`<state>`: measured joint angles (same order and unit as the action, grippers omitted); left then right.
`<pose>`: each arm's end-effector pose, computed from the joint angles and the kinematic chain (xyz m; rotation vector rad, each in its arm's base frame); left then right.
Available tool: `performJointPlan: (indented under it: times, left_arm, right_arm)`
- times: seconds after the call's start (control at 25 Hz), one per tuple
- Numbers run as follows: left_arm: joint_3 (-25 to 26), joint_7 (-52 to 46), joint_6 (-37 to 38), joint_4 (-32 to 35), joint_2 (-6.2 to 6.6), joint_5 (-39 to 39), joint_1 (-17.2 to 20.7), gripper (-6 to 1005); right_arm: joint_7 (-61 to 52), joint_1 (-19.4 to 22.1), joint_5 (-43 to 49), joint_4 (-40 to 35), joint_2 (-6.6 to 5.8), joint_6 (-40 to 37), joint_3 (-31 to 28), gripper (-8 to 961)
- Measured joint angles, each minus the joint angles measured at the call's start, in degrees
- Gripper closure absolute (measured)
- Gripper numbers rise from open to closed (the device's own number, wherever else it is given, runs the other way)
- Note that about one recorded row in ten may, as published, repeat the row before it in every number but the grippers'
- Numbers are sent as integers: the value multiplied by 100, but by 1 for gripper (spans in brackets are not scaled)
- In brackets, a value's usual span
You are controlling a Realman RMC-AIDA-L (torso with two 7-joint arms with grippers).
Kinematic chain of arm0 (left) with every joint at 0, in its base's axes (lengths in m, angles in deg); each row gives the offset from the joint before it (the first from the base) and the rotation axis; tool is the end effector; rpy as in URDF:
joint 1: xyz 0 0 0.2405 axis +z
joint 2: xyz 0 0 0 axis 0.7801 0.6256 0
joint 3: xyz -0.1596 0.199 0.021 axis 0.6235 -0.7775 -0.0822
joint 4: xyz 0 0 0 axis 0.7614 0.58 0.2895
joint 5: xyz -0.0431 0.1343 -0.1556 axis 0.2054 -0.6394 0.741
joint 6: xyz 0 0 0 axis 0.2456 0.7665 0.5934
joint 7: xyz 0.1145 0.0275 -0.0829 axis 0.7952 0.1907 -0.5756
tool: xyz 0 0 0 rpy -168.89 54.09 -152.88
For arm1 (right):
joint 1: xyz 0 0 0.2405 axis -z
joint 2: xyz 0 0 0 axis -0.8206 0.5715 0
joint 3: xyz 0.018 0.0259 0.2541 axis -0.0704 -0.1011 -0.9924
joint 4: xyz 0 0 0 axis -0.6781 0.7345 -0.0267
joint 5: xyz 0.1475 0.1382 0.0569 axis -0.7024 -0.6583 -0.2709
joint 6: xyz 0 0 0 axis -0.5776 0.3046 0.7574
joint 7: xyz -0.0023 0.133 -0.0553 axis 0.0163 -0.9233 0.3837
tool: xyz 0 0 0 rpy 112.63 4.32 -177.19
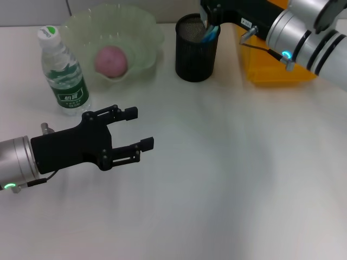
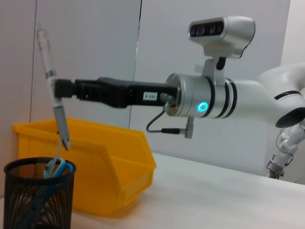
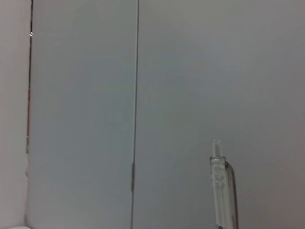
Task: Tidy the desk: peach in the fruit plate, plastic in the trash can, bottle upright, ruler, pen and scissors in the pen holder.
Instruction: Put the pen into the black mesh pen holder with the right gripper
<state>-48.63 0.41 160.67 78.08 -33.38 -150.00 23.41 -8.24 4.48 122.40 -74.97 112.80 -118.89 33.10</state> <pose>-0.2810 0.2897 -0.0252 -2.6650 -0.3868 -0.8930 0.1782 0.4357 -0.0465 -2.1983 0.3319 0.8457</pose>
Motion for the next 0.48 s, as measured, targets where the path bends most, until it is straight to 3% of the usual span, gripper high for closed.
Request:
performJointPlan:
  times: [0.48]
  left_arm:
    - [1,-38,11,-11,10,8,-9,222]
  right_arm:
    - [595,-326,-405,388,1,542,40,795]
